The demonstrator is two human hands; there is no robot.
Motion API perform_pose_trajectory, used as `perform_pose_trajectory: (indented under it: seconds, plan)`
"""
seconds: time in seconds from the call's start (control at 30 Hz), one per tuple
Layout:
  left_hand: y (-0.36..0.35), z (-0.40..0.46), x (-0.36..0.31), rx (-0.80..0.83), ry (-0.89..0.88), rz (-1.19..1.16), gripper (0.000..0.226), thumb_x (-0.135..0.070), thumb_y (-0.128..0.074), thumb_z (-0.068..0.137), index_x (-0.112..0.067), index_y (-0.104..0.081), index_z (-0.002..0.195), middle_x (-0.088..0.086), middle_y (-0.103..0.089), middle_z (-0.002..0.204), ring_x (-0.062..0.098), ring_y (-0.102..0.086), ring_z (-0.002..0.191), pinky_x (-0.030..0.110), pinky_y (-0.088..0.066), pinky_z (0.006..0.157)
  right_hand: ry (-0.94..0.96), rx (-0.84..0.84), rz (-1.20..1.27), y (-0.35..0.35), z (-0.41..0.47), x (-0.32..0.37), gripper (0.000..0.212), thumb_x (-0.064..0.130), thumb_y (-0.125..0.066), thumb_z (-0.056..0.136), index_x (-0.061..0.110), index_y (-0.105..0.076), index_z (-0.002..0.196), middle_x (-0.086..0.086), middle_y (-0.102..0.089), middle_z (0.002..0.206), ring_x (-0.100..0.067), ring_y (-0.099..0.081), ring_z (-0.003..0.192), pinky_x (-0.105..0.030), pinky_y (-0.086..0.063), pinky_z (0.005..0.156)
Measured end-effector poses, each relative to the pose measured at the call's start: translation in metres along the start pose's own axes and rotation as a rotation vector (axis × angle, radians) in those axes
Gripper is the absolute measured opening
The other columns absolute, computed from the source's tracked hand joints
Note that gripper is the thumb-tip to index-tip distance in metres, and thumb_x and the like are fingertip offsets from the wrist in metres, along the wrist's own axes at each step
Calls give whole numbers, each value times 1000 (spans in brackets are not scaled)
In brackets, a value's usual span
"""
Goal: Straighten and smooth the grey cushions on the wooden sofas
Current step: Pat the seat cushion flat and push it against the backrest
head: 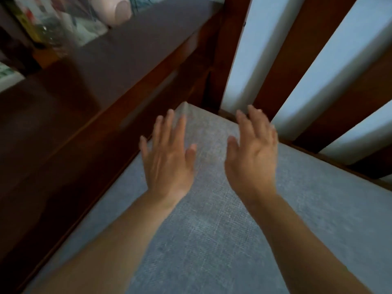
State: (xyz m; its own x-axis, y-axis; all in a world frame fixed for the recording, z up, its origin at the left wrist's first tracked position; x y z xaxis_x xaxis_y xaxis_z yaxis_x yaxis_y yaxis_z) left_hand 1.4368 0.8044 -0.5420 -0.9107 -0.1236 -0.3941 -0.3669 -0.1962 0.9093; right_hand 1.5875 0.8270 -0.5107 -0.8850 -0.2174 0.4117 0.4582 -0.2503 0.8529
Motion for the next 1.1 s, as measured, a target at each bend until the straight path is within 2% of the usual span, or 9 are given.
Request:
perform_pose_trajectory:
  seconds: [0.17,0.3,0.4,0.5,0.67,0.77,0.83,1.0,1.1]
  plan:
    - [-29,-70,32,282,36,253,64,-55,-16,94,-30,-9,152,-2,-4,161,21,-3,147,58,-12,113,251,512,-244,-54,-65,9,64,40,-35,97,17,-11,152,-7,-1,160,-23,5,146,-44,2,118]
    - [31,-98,37,-22,152,148,61,-45,-29,98,-25,-8,152,-3,0,160,17,2,147,54,-3,114,198,17,180,12,-68,53,52,22,-42,95,11,-34,145,-6,-23,155,-23,-17,145,-42,-8,119]
    - [19,-199,57,130,241,258,63,-50,-23,93,-23,-28,149,4,-22,157,27,-22,143,65,-26,105,379,375,-11,-26,-152,61,61,40,-23,95,14,-21,150,-4,-12,158,-24,-12,146,-42,0,117]
    - [7,-212,73,244,311,242,61,-51,-22,96,-29,-11,152,-1,-6,160,21,-7,146,57,-16,111,352,631,-170,-45,-169,61,60,38,-30,99,14,-14,151,-7,-4,159,-23,0,146,-40,0,117]
    - [63,-281,67,-184,416,114,61,-42,-30,97,-22,-14,152,3,-5,160,22,-4,147,58,-9,112,366,126,235,41,-202,93,50,23,-46,93,8,-41,140,-14,-29,152,-28,-22,143,-49,-18,116]
    - [22,-358,70,144,484,253,68,-55,-13,88,-31,-14,151,0,-8,160,22,-7,147,62,-14,111,593,481,10,-6,-287,84,62,40,-34,89,11,-39,143,-11,-30,153,-28,-26,141,-57,-26,110]
    - [16,-356,81,209,487,243,65,-58,-13,91,-35,-3,151,-4,4,160,19,4,147,59,-8,112,573,627,-101,-23,-289,84,62,43,-32,92,15,-32,147,-8,-23,156,-26,-18,144,-50,-14,116]
    - [59,-401,74,-153,554,172,61,-46,-28,96,-25,-14,152,3,-8,160,26,-7,146,62,-9,109,404,246,225,59,-309,99,52,23,-49,88,7,-47,137,-13,-38,148,-31,-30,139,-49,-22,113]
    - [24,-458,67,75,561,161,64,-53,-23,90,-28,-22,149,2,-18,158,27,-13,144,70,-20,105,564,482,21,36,-392,77,59,38,-38,90,13,-37,143,-9,-28,153,-29,-27,141,-54,-21,112]
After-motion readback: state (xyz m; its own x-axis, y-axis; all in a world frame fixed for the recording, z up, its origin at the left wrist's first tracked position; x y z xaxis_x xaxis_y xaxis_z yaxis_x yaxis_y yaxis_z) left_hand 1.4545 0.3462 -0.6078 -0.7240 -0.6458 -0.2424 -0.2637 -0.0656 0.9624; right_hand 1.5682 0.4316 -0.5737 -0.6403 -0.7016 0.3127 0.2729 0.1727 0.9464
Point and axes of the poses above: each hand's wrist, its own z-axis towards the middle knuckle, its own y-axis out of the back of the hand, x = y × z, the point moved 6 cm from there along z, towards the middle knuckle
